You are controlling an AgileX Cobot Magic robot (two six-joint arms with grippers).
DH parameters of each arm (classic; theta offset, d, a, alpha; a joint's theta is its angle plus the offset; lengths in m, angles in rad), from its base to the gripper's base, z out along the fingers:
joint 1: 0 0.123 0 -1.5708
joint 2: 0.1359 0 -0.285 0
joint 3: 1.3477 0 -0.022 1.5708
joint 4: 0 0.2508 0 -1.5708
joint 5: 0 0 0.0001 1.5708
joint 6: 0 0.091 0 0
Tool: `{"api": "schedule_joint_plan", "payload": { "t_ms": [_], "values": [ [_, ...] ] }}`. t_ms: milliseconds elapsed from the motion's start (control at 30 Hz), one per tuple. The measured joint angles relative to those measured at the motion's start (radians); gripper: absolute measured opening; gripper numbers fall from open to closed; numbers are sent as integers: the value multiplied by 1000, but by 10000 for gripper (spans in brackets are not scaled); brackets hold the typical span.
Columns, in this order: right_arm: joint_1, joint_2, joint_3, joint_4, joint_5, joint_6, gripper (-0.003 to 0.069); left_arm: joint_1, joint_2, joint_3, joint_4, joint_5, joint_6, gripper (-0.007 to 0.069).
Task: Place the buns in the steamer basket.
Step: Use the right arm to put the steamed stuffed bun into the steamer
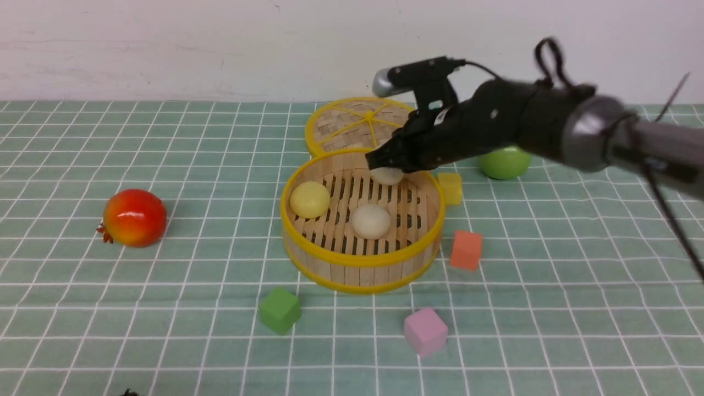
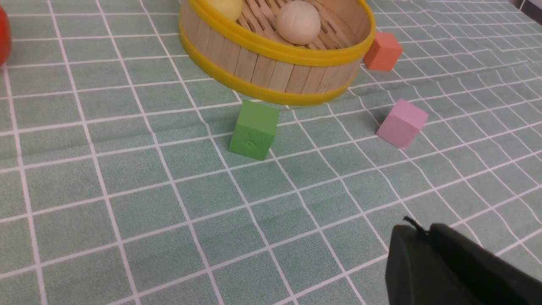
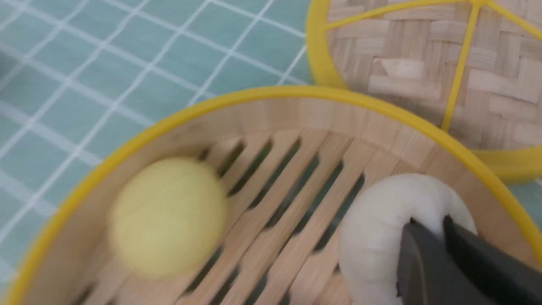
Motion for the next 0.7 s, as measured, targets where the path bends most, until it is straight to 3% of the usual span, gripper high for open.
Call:
{"api": "schedule_joint_plan", "payload": {
  "t_ms": [233,367,400,433,567,700],
  "values": [
    [6,82,-21,1,-59,0,82,0,0,0,0,0,0,36],
    [10,76,-23,1,-64,0,286,0,0,0,0,0,0,36],
    [10,75,-23,0,-62,0,297,0,0,0,0,0,0,36],
    [10,51,-23,-18,-30,0,393,0,0,0,0,0,0,36],
    [0,-76,-23,-84,105,0,549,0,0,0,0,0,0,36],
    [-10,-259,-23,-151,367,38,573,0,0,0,0,0,0,36]
  ]
}}
